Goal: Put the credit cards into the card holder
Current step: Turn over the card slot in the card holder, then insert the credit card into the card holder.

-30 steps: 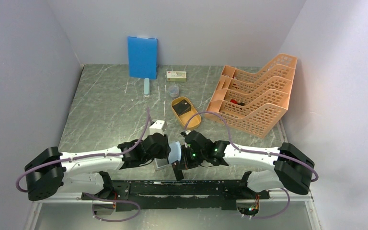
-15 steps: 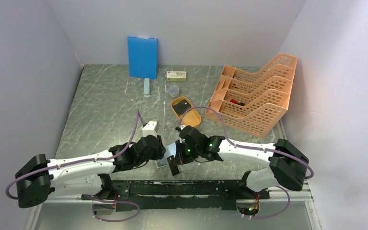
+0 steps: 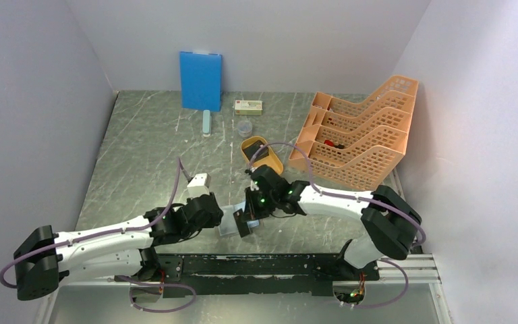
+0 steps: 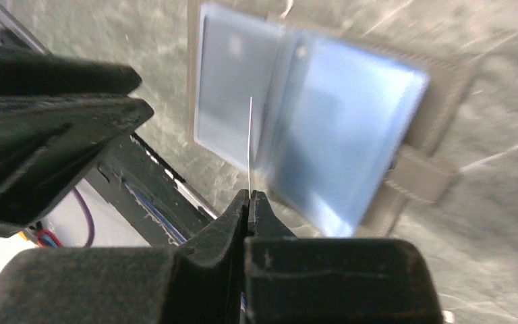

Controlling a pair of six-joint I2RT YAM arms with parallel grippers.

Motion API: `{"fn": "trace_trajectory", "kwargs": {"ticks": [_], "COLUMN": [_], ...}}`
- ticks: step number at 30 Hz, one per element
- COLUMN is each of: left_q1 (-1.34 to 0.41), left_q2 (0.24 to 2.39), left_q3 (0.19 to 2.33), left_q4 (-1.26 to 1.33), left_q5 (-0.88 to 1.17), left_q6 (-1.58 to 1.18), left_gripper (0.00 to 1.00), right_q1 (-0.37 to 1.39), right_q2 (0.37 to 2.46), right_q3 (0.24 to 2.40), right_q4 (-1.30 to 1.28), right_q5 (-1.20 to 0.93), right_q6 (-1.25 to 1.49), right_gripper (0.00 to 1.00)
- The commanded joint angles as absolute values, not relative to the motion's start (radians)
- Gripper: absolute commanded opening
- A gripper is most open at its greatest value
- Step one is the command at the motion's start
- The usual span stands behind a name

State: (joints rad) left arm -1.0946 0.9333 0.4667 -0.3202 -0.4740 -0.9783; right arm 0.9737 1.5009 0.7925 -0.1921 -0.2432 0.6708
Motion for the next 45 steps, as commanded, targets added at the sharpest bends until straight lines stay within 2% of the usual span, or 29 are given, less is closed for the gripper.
{"fn": "trace_trajectory", "kwargs": {"ticks": [1,5,20,45], "left_q1": [-1.085,-1.075,-1.030,-1.025], "left_q2": [0.971,0.997,1.043,1.105], "left_q3": [0.444,0.434,0.388,0.384], "left_q4": [-0.386,-0.424,-0.399,-0.340], "left_q5": [-0.515,-0.528,-0.488,-0.438], "left_q6": [-1.047,-1.098,-1.116,-1.077], "left_gripper": [0.29,0.24,0.19,0.15], "right_q1": [0.873,0.810,0.780,0.782], "right_q2": [1.450,1.454,1.554,1.622], "right_q3": [0.768,0.754,0.728,0.703], "right_q4": [-0.131,-0.084,-0.005,0.089], "right_q5": [-0.316,-0.386,-0.464,-0.531], "right_q6": [0.655,0.641,0.693,0.741], "right_gripper": [0.00,0.00,0.00,0.00]}}
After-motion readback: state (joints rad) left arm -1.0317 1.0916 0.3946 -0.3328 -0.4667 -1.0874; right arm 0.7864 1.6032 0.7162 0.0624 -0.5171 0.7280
